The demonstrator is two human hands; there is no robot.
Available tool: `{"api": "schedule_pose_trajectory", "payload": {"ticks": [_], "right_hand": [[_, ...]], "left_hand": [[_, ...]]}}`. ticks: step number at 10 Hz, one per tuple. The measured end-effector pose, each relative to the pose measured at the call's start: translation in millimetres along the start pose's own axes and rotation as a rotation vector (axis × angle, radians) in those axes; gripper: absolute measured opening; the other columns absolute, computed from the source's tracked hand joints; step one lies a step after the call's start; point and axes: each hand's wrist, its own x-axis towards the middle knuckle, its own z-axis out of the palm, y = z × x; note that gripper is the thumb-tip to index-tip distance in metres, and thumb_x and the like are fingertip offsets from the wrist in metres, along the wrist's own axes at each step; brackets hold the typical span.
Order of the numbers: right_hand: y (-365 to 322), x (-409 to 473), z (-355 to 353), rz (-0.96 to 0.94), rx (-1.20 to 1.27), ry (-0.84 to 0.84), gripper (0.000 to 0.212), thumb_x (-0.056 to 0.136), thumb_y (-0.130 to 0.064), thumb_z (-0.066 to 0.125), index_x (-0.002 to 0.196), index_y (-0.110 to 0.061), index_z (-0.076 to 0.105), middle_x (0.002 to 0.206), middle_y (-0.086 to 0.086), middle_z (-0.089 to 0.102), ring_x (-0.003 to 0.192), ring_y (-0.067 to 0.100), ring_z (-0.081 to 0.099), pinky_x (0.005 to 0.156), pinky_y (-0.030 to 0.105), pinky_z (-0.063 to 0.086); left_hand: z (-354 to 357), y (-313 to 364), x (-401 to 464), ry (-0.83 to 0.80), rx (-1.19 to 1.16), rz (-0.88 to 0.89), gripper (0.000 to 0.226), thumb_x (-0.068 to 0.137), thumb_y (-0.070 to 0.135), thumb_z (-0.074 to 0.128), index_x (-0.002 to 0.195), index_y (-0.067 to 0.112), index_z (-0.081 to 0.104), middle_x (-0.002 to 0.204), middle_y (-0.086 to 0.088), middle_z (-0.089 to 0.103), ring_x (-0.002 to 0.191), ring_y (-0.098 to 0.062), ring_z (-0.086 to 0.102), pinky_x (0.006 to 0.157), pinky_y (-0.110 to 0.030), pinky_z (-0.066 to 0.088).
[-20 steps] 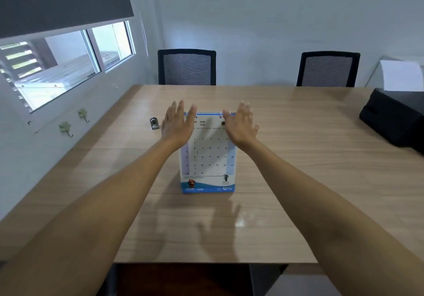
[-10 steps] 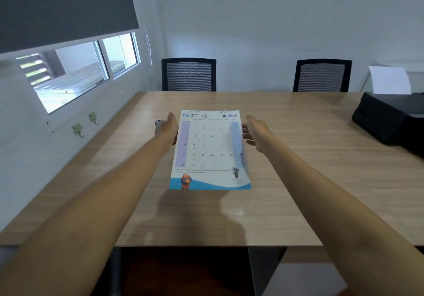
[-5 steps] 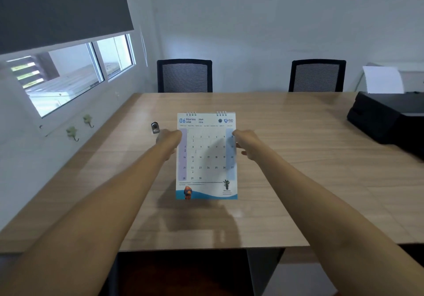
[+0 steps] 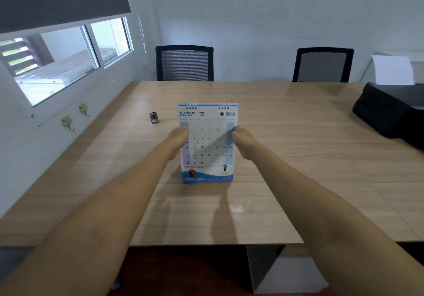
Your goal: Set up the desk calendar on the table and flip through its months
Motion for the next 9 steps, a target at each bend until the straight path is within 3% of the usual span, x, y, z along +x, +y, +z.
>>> {"api": "schedule_pose_trajectory", "payload": {"ticks": [1,2,3,4,5,6,7,9], "right_hand": [[2.8,3.4,1.5,-0.025,-0.01,0.015,0.037,0.095,-0.003,0.028,0.128,-0.002,0.044,0.132,0.015,0.051,0.105,0.024,0.046,0.089,0.035,0.038],[10.9,4.0,4.8,-0.063,-0.012,0.014,0.037,0.097,-0.006,0.025,0.13,-0.005,0.04,0.132,0.014,0.05,0.105,0.024,0.047,0.086,0.035,0.039],[31.5,2.5,13.2,-0.104,-0.018,0.009,0.036,0.098,-0.009,0.028,0.134,-0.008,0.032,0.135,0.012,0.046,0.114,0.028,0.048,0.086,0.033,0.039],[68.8,2.4,26.2,-0.083,-0.078,-0.036,0.044,0.097,-0.014,0.037,0.14,-0.012,0.024,0.139,0.006,0.042,0.12,0.026,0.047,0.086,0.027,0.045],[111.5,1.1,36.9,-0.053,-0.277,-0.041,0.05,0.095,-0.021,0.043,0.141,-0.008,0.028,0.146,0.012,0.038,0.133,0.031,0.039,0.108,0.044,0.043],[153.1,-0.9,42.2,0.016,-0.622,-0.094,0.066,0.099,-0.033,0.034,0.152,-0.005,0.007,0.161,0.014,0.01,0.147,0.033,0.013,0.122,0.044,0.017],[175.0,-9.1,43.5,0.05,-0.83,-0.15,0.07,0.1,-0.042,0.026,0.153,-0.008,-0.005,0.162,0.012,-0.007,0.15,0.031,-0.002,0.122,0.046,0.008],[203.9,-16.7,49.2,-0.027,-0.966,-0.14,0.071,0.099,-0.048,0.018,0.153,-0.011,-0.009,0.162,0.009,-0.013,0.149,0.028,-0.012,0.122,0.046,-0.002]], "left_hand": [[3.9,-4.9,8.9,0.03,0.068,0.068,0.033,0.1,0.023,0.03,0.125,0.015,0.049,0.128,-0.005,0.056,0.109,-0.023,0.049,0.082,-0.036,0.04],[6.3,-15.6,11.6,0.118,0.166,0.136,0.04,0.099,0.024,0.026,0.135,0.015,0.039,0.132,-0.004,0.054,0.11,-0.026,0.052,0.084,-0.039,0.046],[10.3,-40.9,10.4,0.101,0.243,0.143,0.051,0.097,0.03,0.027,0.146,0.015,0.025,0.141,-0.005,0.048,0.123,-0.029,0.049,0.101,-0.044,0.042],[15.7,-74.1,3.8,0.039,0.405,0.061,0.066,0.096,0.035,0.027,0.154,0.016,0.002,0.16,-0.008,0.021,0.142,-0.033,0.031,0.117,-0.045,0.027],[21.8,-107.7,-5.0,-0.006,0.664,0.047,0.064,0.102,0.031,0.027,0.154,0.009,-0.004,0.163,-0.011,0.005,0.149,-0.032,0.013,0.119,-0.04,0.015],[24.4,-147.7,-6.3,-0.065,0.884,0.081,0.065,0.101,0.035,0.024,0.154,0.008,-0.004,0.164,-0.009,0.0,0.151,-0.028,0.003,0.122,-0.044,0.01],[27.2,-175.9,-6.3,-0.13,0.988,0.024,0.066,0.101,0.041,0.018,0.154,0.012,-0.007,0.163,-0.006,-0.006,0.151,-0.025,-0.005,0.121,-0.048,0.002],[34.4,-206.8,-7.1,-0.108,1.068,0.112,0.063,0.099,0.046,0.012,0.154,0.018,-0.002,0.163,-0.002,-0.011,0.15,-0.02,-0.013,0.12,-0.049,-0.006]]}}
